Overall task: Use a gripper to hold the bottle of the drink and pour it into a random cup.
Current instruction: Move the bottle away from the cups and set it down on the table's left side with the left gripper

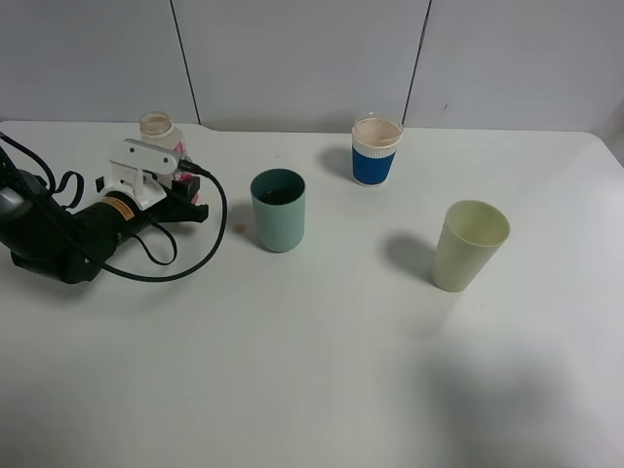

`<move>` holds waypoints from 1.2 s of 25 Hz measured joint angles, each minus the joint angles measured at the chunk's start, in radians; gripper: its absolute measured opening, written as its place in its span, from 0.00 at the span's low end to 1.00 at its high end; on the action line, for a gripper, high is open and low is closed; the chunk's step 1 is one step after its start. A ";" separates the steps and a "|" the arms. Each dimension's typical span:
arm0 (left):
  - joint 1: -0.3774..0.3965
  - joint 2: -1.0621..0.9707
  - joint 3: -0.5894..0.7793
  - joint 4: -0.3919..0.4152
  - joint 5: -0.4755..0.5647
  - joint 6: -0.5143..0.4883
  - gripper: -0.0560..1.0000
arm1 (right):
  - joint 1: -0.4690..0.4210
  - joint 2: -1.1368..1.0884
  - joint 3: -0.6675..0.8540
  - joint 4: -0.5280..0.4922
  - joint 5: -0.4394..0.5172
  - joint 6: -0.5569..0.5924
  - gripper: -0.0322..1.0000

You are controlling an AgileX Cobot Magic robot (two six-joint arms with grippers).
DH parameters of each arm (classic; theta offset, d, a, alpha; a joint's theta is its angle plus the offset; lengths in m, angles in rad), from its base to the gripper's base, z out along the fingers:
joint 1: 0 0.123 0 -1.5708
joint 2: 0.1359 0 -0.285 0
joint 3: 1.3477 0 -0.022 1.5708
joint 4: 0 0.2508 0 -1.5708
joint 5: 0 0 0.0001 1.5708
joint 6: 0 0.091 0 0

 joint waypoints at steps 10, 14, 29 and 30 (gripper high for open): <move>0.000 0.000 0.000 -0.022 0.001 -0.128 0.77 | 0.000 0.000 0.000 0.000 0.000 0.000 1.00; 0.000 -0.001 0.000 -0.029 0.001 -0.176 0.84 | 0.000 0.000 0.000 0.000 0.000 0.000 1.00; 0.000 -0.120 0.005 -0.042 0.001 -0.267 0.88 | 0.000 0.000 0.000 0.000 0.000 0.000 1.00; 0.000 -0.131 0.011 -0.040 0.001 -0.268 0.88 | 0.000 0.000 0.000 0.000 0.000 0.000 1.00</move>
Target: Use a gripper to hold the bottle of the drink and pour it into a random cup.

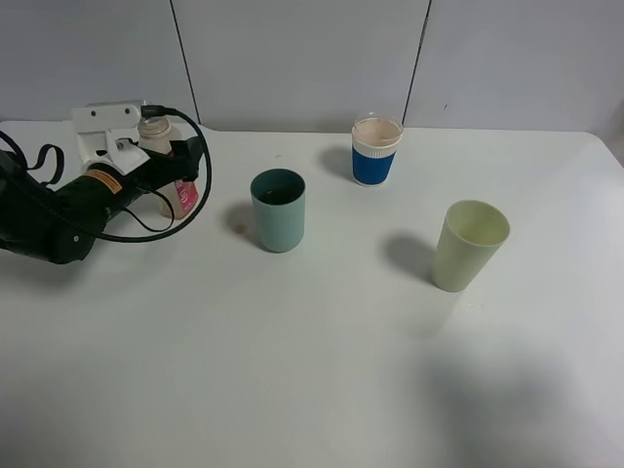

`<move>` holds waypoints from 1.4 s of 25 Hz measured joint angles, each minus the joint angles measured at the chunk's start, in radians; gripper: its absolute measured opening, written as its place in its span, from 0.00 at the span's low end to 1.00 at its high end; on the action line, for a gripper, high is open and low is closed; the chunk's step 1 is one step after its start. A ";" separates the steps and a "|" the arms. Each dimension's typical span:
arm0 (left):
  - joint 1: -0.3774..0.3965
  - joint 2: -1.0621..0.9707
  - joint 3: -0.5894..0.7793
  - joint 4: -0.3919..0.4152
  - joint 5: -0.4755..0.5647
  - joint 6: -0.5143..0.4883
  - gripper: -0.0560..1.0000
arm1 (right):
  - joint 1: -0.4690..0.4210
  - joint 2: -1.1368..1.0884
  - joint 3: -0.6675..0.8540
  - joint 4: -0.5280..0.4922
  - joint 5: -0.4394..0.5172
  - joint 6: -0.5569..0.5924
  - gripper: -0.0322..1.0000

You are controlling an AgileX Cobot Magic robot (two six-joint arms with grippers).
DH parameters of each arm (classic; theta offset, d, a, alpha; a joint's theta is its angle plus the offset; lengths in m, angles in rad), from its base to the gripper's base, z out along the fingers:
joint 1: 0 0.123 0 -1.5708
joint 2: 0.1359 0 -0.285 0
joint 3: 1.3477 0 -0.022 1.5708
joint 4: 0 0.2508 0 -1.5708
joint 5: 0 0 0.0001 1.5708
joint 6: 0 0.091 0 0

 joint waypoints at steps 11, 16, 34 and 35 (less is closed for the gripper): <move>0.000 -0.182 0.091 0.021 0.000 -0.003 0.88 | 0.000 0.000 0.000 0.000 0.000 0.000 1.00; 0.000 -0.314 0.125 0.044 0.001 0.001 0.88 | 0.000 0.000 0.000 0.000 0.000 0.000 1.00; 0.000 -0.768 0.136 0.101 0.298 -0.182 0.94 | 0.000 0.000 0.000 0.000 0.000 0.000 1.00; 0.000 -0.790 0.136 0.101 0.312 -0.197 0.96 | 0.000 0.000 0.000 0.000 0.000 0.000 1.00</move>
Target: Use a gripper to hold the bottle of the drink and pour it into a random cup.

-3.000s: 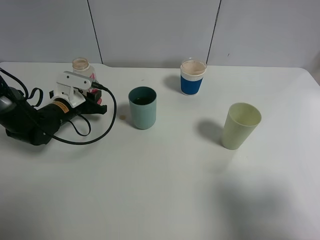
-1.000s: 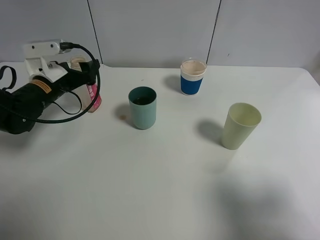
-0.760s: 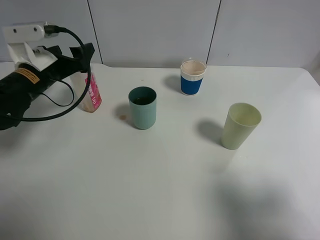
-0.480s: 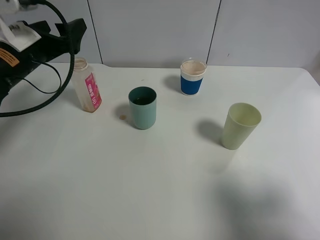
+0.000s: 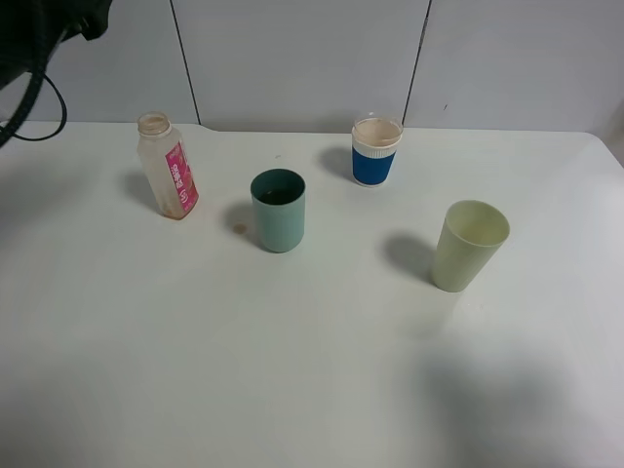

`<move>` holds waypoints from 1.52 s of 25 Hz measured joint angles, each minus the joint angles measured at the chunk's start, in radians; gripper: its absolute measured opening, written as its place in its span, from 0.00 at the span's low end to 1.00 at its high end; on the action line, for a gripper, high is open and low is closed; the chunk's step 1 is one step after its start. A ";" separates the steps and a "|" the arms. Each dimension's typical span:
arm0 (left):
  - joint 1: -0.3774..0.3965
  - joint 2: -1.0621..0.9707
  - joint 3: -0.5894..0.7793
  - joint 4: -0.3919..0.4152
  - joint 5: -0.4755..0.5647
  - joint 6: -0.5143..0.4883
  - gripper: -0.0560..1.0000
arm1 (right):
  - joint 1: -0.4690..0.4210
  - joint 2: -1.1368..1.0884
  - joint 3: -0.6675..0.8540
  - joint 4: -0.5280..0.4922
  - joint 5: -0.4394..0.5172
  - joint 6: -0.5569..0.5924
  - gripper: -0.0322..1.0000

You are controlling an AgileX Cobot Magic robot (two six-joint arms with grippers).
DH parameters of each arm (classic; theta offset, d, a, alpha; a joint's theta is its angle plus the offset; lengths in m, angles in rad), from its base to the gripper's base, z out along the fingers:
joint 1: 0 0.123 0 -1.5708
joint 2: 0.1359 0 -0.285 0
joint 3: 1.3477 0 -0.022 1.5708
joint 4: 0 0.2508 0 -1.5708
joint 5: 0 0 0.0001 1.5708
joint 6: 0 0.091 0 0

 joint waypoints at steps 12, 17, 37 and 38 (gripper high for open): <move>0.000 -0.350 0.001 0.000 0.301 0.122 0.98 | 0.000 0.000 0.000 0.000 0.000 0.000 1.00; 0.000 -0.544 0.001 0.000 0.557 0.207 0.98 | 0.000 0.000 0.000 0.000 0.000 0.000 1.00; 0.000 -1.030 0.001 0.023 1.255 0.198 0.98 | 0.000 0.000 0.000 0.000 0.000 0.000 1.00; 0.000 -1.048 0.001 0.023 1.290 0.197 0.98 | 0.000 0.000 0.000 0.000 0.000 0.000 1.00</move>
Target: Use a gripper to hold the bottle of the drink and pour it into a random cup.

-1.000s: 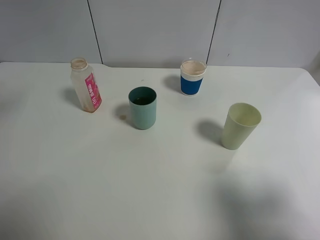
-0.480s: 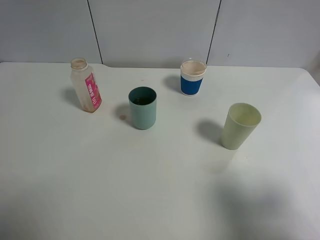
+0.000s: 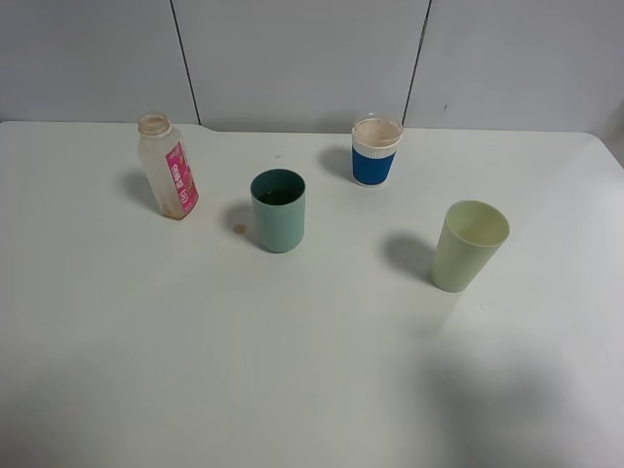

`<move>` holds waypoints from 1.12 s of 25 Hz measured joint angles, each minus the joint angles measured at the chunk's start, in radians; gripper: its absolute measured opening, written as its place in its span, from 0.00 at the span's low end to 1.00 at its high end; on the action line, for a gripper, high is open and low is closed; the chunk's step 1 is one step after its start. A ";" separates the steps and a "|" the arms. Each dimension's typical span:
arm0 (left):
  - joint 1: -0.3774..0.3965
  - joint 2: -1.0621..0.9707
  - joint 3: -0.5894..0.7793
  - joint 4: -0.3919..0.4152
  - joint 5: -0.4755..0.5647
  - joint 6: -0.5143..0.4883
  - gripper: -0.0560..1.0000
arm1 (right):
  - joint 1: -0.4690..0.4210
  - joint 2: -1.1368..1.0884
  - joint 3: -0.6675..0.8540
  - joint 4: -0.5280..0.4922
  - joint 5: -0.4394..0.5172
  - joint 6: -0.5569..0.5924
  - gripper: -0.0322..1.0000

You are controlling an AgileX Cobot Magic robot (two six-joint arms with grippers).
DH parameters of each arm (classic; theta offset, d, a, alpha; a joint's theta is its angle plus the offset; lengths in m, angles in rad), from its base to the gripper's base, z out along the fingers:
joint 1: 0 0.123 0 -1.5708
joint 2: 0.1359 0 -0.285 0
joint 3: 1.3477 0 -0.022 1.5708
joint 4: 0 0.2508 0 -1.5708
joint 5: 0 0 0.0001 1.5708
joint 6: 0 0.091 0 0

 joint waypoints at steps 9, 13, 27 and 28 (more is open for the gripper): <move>0.000 -0.152 0.000 0.000 0.276 0.000 0.98 | 0.000 0.000 0.000 0.000 0.000 0.000 1.00; 0.000 -0.188 -0.030 0.000 0.417 -0.001 0.98 | 0.000 0.000 0.000 0.000 0.000 0.000 1.00; 0.000 -0.244 -0.045 -0.006 0.714 0.042 0.98 | 0.000 0.000 0.000 0.000 0.000 0.000 1.00; 0.000 -0.244 -0.045 -0.007 0.715 0.042 0.98 | 0.000 0.000 0.000 0.000 0.000 0.000 1.00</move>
